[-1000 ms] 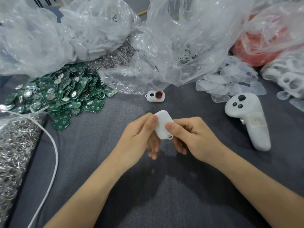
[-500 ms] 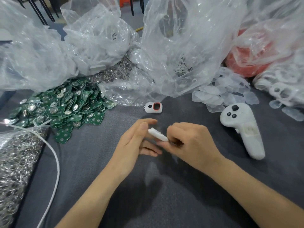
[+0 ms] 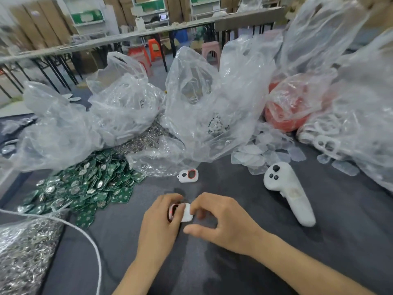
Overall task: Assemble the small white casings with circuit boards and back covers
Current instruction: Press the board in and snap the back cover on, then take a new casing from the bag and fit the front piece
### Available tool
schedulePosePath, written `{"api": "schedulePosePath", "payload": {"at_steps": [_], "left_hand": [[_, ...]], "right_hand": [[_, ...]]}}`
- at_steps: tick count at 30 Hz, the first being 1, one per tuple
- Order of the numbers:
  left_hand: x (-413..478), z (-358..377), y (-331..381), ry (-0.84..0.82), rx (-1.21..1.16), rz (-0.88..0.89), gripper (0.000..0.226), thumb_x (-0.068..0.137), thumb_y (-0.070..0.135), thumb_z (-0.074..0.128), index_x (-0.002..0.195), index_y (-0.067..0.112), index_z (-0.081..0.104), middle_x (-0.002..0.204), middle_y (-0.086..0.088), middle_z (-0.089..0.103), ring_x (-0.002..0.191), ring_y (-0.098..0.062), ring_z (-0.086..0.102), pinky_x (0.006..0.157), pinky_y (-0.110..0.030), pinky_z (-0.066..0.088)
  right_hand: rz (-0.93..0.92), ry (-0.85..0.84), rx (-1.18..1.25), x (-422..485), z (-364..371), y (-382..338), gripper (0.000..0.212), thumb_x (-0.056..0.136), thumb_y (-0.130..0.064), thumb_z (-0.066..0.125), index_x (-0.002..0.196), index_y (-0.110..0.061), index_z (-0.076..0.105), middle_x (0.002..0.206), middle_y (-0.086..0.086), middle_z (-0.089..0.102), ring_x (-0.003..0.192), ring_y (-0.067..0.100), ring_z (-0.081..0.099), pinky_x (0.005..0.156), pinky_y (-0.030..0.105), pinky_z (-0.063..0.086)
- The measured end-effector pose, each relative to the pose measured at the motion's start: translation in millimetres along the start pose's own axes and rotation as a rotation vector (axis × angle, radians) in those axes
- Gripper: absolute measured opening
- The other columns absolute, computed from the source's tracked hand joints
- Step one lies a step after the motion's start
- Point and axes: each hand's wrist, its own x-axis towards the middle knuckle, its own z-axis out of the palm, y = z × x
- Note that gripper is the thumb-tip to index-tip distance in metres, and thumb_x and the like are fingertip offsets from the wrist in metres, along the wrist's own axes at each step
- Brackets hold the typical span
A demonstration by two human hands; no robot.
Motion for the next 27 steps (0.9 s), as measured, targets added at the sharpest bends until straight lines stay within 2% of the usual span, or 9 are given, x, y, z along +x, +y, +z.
{"api": "schedulePosePath", "payload": {"at_steps": [2, 5, 10, 14, 17, 19, 23, 25, 27], "left_hand": [[-1.9, -0.9, 2.0, -0.010, 0.104, -0.027, 0.013, 0.091, 0.030, 0.060, 0.086, 0.042, 0.057, 0.093, 0.018, 0.056, 0.075, -0.007, 0.057, 0.064, -0.030, 0.044], [-2.6, -1.4, 3.9, -0.032, 0.131, -0.071, 0.023, 0.090, 0.035, 0.058, 0.073, 0.047, 0.047, 0.090, 0.018, 0.051, 0.073, -0.006, 0.056, 0.059, -0.029, 0.039], [-2.5, -2.7, 4.6, -0.033, 0.089, -0.073, 0.024, 0.087, 0.031, 0.063, 0.073, 0.047, 0.052, 0.091, 0.020, 0.054, 0.078, -0.003, 0.058, 0.066, -0.031, 0.045], [-2.5, -1.6, 3.4, 0.028, 0.018, -0.045, 0.015, 0.088, 0.029, 0.064, 0.080, 0.042, 0.063, 0.090, 0.021, 0.058, 0.074, -0.004, 0.058, 0.067, -0.032, 0.048], [1.1, 0.0, -1.8, 0.078, 0.011, -0.019, 0.021, 0.085, 0.017, 0.070, 0.079, 0.037, 0.065, 0.084, 0.017, 0.060, 0.068, -0.007, 0.056, 0.066, -0.021, 0.044], [5.0, -0.1, -6.7, 0.107, -0.004, -0.016, 0.022, 0.082, 0.009, 0.072, 0.080, 0.030, 0.066, 0.082, 0.015, 0.060, 0.067, -0.006, 0.055, 0.064, -0.011, 0.040], [14.2, -1.4, -11.1, 0.104, -0.013, -0.031, 0.027, 0.082, 0.008, 0.072, 0.084, 0.033, 0.062, 0.084, 0.014, 0.060, 0.072, -0.004, 0.056, 0.064, -0.005, 0.037], [19.3, -4.5, -11.6, 0.051, -0.017, -0.042, 0.034, 0.082, 0.005, 0.068, 0.082, 0.037, 0.058, 0.081, 0.011, 0.061, 0.067, -0.005, 0.057, 0.061, -0.007, 0.039], [30.8, -17.9, -11.4, 0.020, -0.037, -0.055, 0.032, 0.085, 0.005, 0.064, 0.080, 0.036, 0.059, 0.076, 0.007, 0.064, 0.055, -0.004, 0.059, 0.058, -0.013, 0.045]], "right_hand": [[-0.008, 0.036, 0.127, 1.2, -4.5, -13.0, 0.023, 0.080, -0.032, 0.074, 0.090, -0.015, 0.062, 0.077, -0.011, 0.058, 0.073, 0.006, 0.056, 0.072, 0.025, 0.048], [-0.041, 0.037, 0.199, 1.5, -9.7, -28.0, 0.023, 0.080, -0.030, 0.074, 0.092, -0.012, 0.064, 0.079, -0.006, 0.062, 0.073, 0.007, 0.057, 0.073, 0.028, 0.049], [-0.048, 0.002, 0.194, 1.9, -13.6, -28.1, 0.027, 0.080, -0.036, 0.071, 0.092, -0.013, 0.065, 0.082, -0.005, 0.064, 0.074, 0.008, 0.058, 0.073, 0.021, 0.048], [0.081, -0.102, 0.019, 6.2, -8.2, -1.5, 0.025, 0.080, -0.047, 0.066, 0.091, -0.025, 0.062, 0.086, -0.013, 0.059, 0.086, 0.003, 0.054, 0.080, 0.018, 0.042], [0.158, -0.184, -0.201, 10.5, -3.0, 24.2, 0.026, 0.084, -0.046, 0.064, 0.097, -0.023, 0.060, 0.092, -0.013, 0.052, 0.089, 0.004, 0.045, 0.084, 0.020, 0.039], [0.165, -0.161, -0.195, 14.9, 0.0, 34.3, 0.033, 0.082, -0.048, 0.066, 0.103, -0.023, 0.060, 0.098, -0.013, 0.052, 0.092, 0.005, 0.045, 0.084, 0.018, 0.037], [0.018, -0.183, -0.193, 29.7, 8.2, 37.4, 0.070, 0.070, -0.066, 0.064, 0.129, -0.032, 0.049, 0.128, -0.019, 0.044, 0.114, 0.001, 0.039, 0.098, 0.014, 0.031], [-0.100, -0.265, -0.259, 37.0, 14.7, 37.6, 0.065, 0.074, -0.059, 0.065, 0.131, -0.030, 0.051, 0.132, -0.013, 0.047, 0.121, 0.005, 0.042, 0.101, 0.019, 0.033], [-0.163, -0.208, -0.321, 40.2, 20.3, 42.3, 0.047, 0.079, -0.040, 0.071, 0.122, -0.025, 0.062, 0.119, -0.008, 0.060, 0.111, 0.012, 0.054, 0.094, 0.025, 0.042]]}}
